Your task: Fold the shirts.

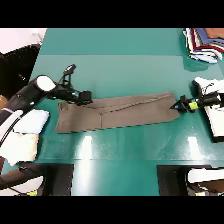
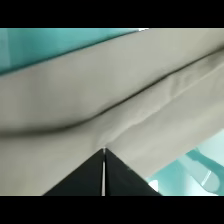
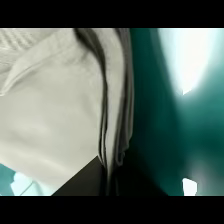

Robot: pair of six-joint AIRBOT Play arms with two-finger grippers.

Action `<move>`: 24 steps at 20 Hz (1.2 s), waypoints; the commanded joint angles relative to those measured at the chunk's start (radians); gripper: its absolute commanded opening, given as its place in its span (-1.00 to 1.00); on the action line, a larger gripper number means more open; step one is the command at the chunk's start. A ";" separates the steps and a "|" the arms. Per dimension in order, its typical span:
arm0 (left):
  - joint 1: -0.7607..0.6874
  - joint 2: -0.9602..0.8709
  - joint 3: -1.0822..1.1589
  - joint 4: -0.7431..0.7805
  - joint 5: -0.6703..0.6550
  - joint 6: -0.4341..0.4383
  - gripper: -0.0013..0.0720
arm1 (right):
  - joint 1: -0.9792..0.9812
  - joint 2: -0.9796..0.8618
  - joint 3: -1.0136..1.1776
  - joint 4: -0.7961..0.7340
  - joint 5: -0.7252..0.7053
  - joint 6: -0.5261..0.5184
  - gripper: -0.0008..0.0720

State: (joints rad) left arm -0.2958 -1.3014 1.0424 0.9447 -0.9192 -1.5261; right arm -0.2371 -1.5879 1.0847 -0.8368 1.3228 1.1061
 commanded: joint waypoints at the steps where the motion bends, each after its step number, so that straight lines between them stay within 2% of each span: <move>1: -0.102 -0.109 0.099 -0.006 0.034 -0.015 -0.90 | 0.037 0.091 0.072 0.028 0.056 -0.011 -0.94; 6: -0.241 -0.307 0.245 -0.013 0.045 -0.023 -0.90 | 0.159 0.280 0.227 0.118 0.112 0.082 -0.94; 9: -0.303 -0.399 0.316 -0.014 0.047 -0.023 -0.90 | 0.266 0.320 0.322 0.213 0.112 0.087 -0.94; 11: -0.323 -0.428 0.335 -0.014 0.053 -0.044 -0.90 | 0.346 0.323 0.383 0.214 0.109 0.105 -0.94; 19: -0.320 -0.434 0.340 0.001 0.066 -0.046 -0.90 | 0.575 0.323 0.425 0.216 0.009 0.117 -0.94; 22: -0.253 -0.377 0.340 0.054 -0.007 -0.046 -0.90 | 0.635 0.323 0.425 0.215 -0.042 0.117 -0.94; 24: -0.169 -0.288 0.340 0.167 -0.077 -0.052 -0.90 | 0.683 0.316 0.425 0.217 -0.071 0.117 -0.94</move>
State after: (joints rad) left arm -0.5442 -1.6676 1.3815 0.9981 -0.9127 -1.5730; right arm 0.3817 -1.2667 1.5070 -0.6220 1.3041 1.2213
